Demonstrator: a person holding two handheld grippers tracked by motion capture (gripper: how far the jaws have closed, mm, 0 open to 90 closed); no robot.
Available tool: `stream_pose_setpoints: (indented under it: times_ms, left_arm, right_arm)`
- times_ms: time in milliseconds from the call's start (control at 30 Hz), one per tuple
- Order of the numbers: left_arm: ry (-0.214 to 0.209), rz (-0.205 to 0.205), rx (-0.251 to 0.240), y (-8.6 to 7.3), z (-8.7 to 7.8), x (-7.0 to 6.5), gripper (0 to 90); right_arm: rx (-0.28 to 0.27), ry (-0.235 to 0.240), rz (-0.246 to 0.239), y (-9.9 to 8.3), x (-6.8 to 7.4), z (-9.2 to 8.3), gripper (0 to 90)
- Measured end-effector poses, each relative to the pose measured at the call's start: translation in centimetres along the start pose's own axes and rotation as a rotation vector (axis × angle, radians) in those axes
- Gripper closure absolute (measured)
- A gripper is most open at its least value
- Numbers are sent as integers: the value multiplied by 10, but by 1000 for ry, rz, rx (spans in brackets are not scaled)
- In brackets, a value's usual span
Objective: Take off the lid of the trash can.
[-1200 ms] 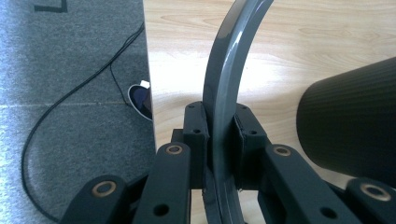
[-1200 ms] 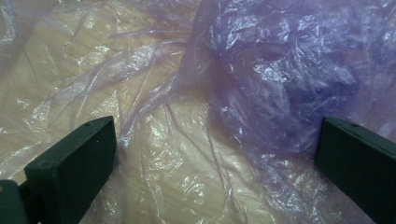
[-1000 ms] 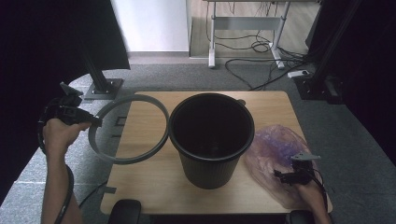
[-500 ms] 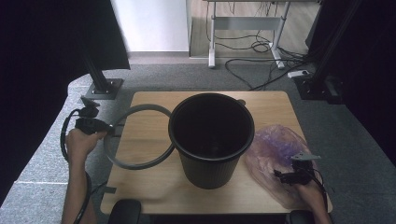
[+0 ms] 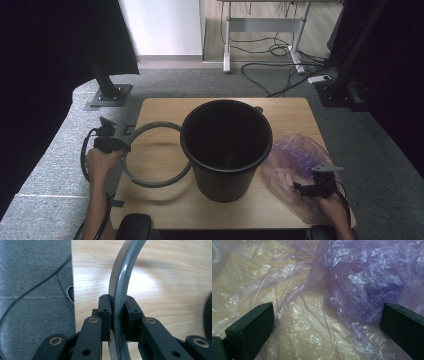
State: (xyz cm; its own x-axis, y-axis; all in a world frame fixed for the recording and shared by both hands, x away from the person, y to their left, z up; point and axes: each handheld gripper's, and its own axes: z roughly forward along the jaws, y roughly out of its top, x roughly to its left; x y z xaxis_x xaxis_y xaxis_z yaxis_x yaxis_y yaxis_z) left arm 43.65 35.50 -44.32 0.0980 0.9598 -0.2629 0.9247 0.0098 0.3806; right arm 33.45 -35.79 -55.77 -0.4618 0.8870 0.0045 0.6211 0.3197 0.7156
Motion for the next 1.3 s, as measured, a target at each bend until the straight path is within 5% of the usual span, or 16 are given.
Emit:
stream_pose_setpoints:
  times_ms: [367, 667, 900, 1200, 1300]
  left_arm:
    - [18, -4, 5, -13, 42, 5, 777]
    - [99, 37, 11, -22, 66, 0, 769]
    - [129, 70, -77, -31, 68, -3, 746]
    - [192, 217, -207, -46, 77, -15, 544]
    - [178, 229, -246, -51, 79, -14, 478]
  right_arm:
    - [0, 1, 3, 0, 0, 0, 0]
    - [-1, 1, 2, 0, 0, 0, 0]
    - [0, 1, 1, 0, 0, 0, 0]
    - [0, 1, 2, 0, 0, 0, 0]
    - [0, 1, 4, 0, 1, 0, 0]
